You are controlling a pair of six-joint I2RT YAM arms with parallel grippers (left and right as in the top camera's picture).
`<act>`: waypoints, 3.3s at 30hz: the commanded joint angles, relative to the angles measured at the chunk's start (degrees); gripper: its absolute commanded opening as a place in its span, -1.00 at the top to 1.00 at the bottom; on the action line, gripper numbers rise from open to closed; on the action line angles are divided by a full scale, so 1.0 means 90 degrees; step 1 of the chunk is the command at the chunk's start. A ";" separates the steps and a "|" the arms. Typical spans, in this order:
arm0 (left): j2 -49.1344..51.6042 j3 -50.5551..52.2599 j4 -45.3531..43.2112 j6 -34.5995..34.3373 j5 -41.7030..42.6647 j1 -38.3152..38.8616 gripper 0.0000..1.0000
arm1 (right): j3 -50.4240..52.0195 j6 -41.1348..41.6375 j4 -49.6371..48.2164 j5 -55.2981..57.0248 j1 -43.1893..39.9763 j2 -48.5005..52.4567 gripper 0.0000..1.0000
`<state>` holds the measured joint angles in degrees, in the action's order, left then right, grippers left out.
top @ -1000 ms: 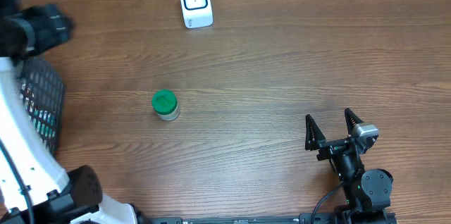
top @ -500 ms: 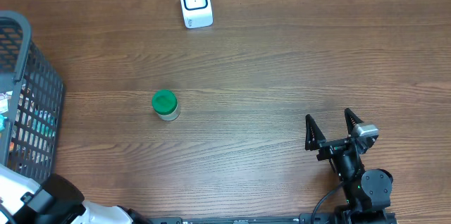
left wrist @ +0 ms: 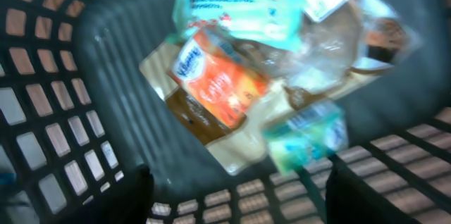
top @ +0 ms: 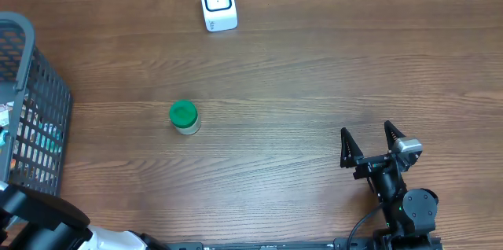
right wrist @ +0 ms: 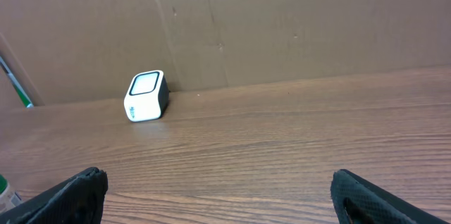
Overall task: Scan the item barcode
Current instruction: 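Move the left gripper back into the basket toward the orange snack pack, then grasp the orange snack pack with the left gripper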
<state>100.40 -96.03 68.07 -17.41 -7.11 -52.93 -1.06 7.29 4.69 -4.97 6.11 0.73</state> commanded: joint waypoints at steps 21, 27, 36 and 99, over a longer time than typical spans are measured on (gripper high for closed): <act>0.0097 0.2118 -0.2565 0.1656 -0.0563 -0.0022 -0.08 | 0.0066 -0.0010 -0.0024 0.0070 0.0029 -0.0063 -1.00; 0.0498 0.2118 -0.2747 0.1654 -0.0539 -0.0022 -0.19 | 0.0066 -0.0010 -0.0024 0.0068 0.0029 -0.0063 -1.00; 0.0675 0.2115 -0.2832 0.1654 -0.0425 -0.0022 0.91 | 0.0066 -0.0010 -0.0024 0.0070 0.0029 -0.0063 -1.00; 0.0602 0.2412 -0.3398 0.2936 0.0389 -0.0039 -0.34 | 0.0066 -0.0010 -0.0024 0.0070 0.0029 -0.0063 -1.00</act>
<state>104.14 -75.00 37.63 7.51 -3.03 -52.93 -1.06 7.29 4.69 -4.91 6.11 0.73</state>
